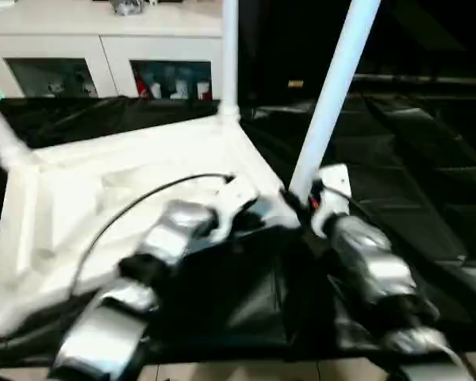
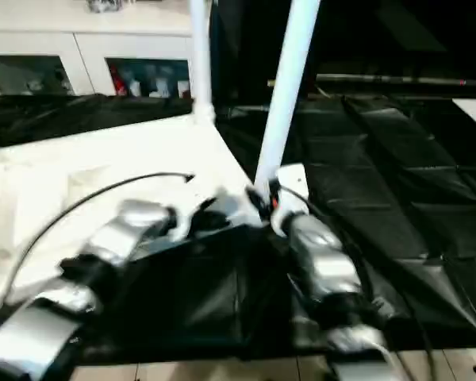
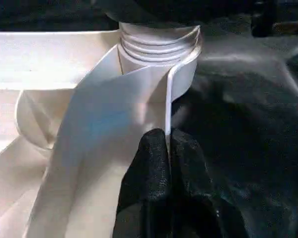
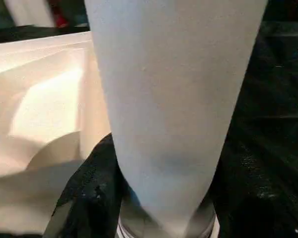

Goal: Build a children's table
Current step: Rotate leg to tighten

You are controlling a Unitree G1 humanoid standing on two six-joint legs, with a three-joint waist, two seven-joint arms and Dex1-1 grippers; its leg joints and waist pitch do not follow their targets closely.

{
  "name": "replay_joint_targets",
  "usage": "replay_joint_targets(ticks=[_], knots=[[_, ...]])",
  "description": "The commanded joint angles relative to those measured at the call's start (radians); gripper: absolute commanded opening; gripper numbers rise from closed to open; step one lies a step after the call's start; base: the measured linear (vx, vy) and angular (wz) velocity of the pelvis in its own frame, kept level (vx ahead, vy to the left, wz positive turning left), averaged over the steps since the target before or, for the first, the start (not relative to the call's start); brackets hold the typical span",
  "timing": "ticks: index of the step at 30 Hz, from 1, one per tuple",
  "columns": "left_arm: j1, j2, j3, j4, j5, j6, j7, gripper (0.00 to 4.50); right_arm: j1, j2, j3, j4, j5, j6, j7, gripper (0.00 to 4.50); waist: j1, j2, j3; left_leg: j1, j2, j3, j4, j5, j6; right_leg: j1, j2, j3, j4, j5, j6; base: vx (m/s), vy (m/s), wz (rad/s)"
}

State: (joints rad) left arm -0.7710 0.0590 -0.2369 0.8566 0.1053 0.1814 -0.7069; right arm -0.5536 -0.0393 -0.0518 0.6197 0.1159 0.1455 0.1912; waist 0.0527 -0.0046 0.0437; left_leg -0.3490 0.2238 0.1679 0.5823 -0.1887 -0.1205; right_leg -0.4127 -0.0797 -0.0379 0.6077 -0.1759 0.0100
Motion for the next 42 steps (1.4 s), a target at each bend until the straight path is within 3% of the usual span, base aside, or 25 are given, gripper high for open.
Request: replay_joint_targets(ticks=[1, 5, 6, 8, 10, 13, 16, 18, 22, 25, 29, 30, 34, 42], knots=[[-0.018, -0.046, 0.033, 0.018, -0.023, -0.015, 0.077, 0.0, 0.008, 0.071, 0.025, 0.088, 0.031, 0.031, 0.0, 2.0, -0.002, -0.008, -0.056, -0.006, -0.016, 0.014, -0.069, -0.223, 0.02, 0.049, -0.031, 0.024, -0.088, -0.307, -0.16, 0.0, 0.0, 0.0], [-0.018, -0.045, 0.02, 0.031, -0.016, -0.051, 0.053, 0.0, -0.023, 0.083, 0.029, 0.117, 0.017, -0.007, 0.011, 2.0, -0.001, -0.012, -0.058, -0.008, -0.017, 0.015, -0.069, -0.215, 0.032, 0.052, -0.032, 0.023, -0.085, -0.264, -0.175, 0.0, 0.0, 0.0], [-0.015, -0.04, 0.022, 0.027, -0.019, -0.05, 0.042, 0.0, -0.025, 0.082, 0.03, 0.113, 0.02, -0.016, 0.031, 2.0, -0.001, -0.018, -0.058, -0.008, -0.015, 0.016, -0.069, -0.218, 0.036, 0.052, -0.032, 0.023, -0.086, -0.269, -0.174, 0.0, 0.0, 0.0], [-0.012, -0.027, 0.02, 0.034, -0.021, -0.061, 0.021, 0.0, -0.028, 0.079, 0.028, 0.104, 0.026, -0.038, 0.081, 2.0, 0.0, -0.014, -0.057, -0.008, -0.015, 0.015, -0.07, -0.224, 0.038, 0.051, -0.033, 0.023, -0.086, -0.283, -0.174, 0.0, 0.0, 0.0], [-0.005, -0.016, 0.018, 0.028, -0.024, -0.066, -0.006, 0.0, -0.024, 0.068, 0.028, 0.086, 0.038, -0.049, 0.125, 2.55, 0.0, -0.015, -0.059, -0.011, -0.015, 0.014, -0.07, -0.217, 0.044, 0.054, -0.034, 0.023, -0.085, -0.275, -0.173, 0.0, 0.0, 0.0], [0.008, 0.005, 0.016, 0.009, -0.035, -0.08, -0.063, 0.0, -0.016, 0.035, 0.046, 0.054, 0.044, -0.057, 0.203, 2.75, -0.002, -0.017, -0.059, -0.012, -0.015, 0.015, -0.069, -0.211, 0.054, 0.056, -0.033, 0.023, -0.084, -0.256, -0.182, 0.0, 0.0, 0.0], [0.023, 0.031, 0.017, -0.015, -0.05, -0.1, -0.131, 0.0, -0.006, -0.01, 0.064, 0.011, 0.058, -0.029, 0.301, 3.03, -0.002, -0.015, -0.059, -0.013, -0.014, 0.015, -0.068, -0.194, 0.066, 0.059, -0.034, 0.023, -0.081, -0.226, -0.198, 0.0, 0.0, 0.0], [0.038, 0.061, 0.015, -0.036, -0.064, -0.108, -0.194, 0.0, 0.027, -0.081, 0.112, -0.07, 0.07, 0.04, 0.429, 3.23, -0.002, -0.015, -0.057, -0.012, -0.012, 0.015, -0.069, -0.188, 0.071, 0.061, -0.031, 0.022, -0.08, -0.217, -0.205, 0.0, 0.0, 0.0], [0.065, 0.102, 0.017, -0.089, -0.101, -0.107, -0.307, 0.0, 0.092, -0.184, 0.172, -0.193, 0.086, 0.112, 0.596, 3.23, 0.002, -0.016, -0.056, -0.012, -0.009, 0.015, -0.069, -0.193, 0.078, 0.06, -0.033, 0.025, -0.08, -0.225, -0.206, 0.0, 0.0, 0.0], [0.088, 0.13, 0.019, -0.143, -0.132, -0.078, -0.394, 0.0, 0.122, -0.236, 0.191, -0.239, 0.082, 0.121, 0.665, 3.23, 0.002, -0.016, -0.056, -0.011, -0.008, 0.015, -0.07, -0.204, 0.07, 0.058, -0.036, 0.025, -0.083, -0.263, -0.201, 0.0, 0.0, 0.0], [0.127, 0.175, -0.003, -0.233, -0.154, -0.037, -0.496, 0.0, 0.147, -0.275, 0.203, -0.279, 0.083, 0.123, 0.715, 3.23, 0.002, -0.014, -0.056, -0.01, -0.005, 0.016, -0.07, -0.2, 0.064, 0.055, -0.035, 0.026, -0.079, -0.246, -0.212, 0.0, 0.0, 0.0], [0.138, 0.185, -0.004, -0.253, -0.16, -0.029, -0.511, 0.0, 0.153, -0.281, 0.205, -0.293, 0.088, 0.13, 0.726, 3.23, 0.002, -0.008, -0.054, -0.01, -0.005, 0.016, -0.071, -0.2, 0.065, 0.051, -0.033, 0.026, -0.079, -0.244, -0.214, 0.0, 0.0, 0.0], [0.16, 0.203, -0.002, -0.279, -0.16, -0.022, -0.533, 0.0, 0.163, -0.292, 0.211, -0.318, 0.092, 0.139, 0.742, 3.23, 0.006, -0.009, -0.054, -0.008, -0.005, 0.017, -0.071, -0.201, 0.059, 0.051, -0.033, 0.027, -0.079, -0.236, -0.216, 0.0, 0.0, 0.0], [0.181, 0.219, 0.004, -0.312, -0.156, 0.002, -0.534, 0.0, 0.174, -0.298, 0.228, -0.338, 0.099, 0.153, 0.782, 2.53, 0.007, -0.01, -0.054, -0.01, -0.006, 0.016, -0.071, -0.195, 0.051, 0.053, -0.034, 0.027, -0.078, -0.246, -0.204, 0.0, 0.0, 0.0]])
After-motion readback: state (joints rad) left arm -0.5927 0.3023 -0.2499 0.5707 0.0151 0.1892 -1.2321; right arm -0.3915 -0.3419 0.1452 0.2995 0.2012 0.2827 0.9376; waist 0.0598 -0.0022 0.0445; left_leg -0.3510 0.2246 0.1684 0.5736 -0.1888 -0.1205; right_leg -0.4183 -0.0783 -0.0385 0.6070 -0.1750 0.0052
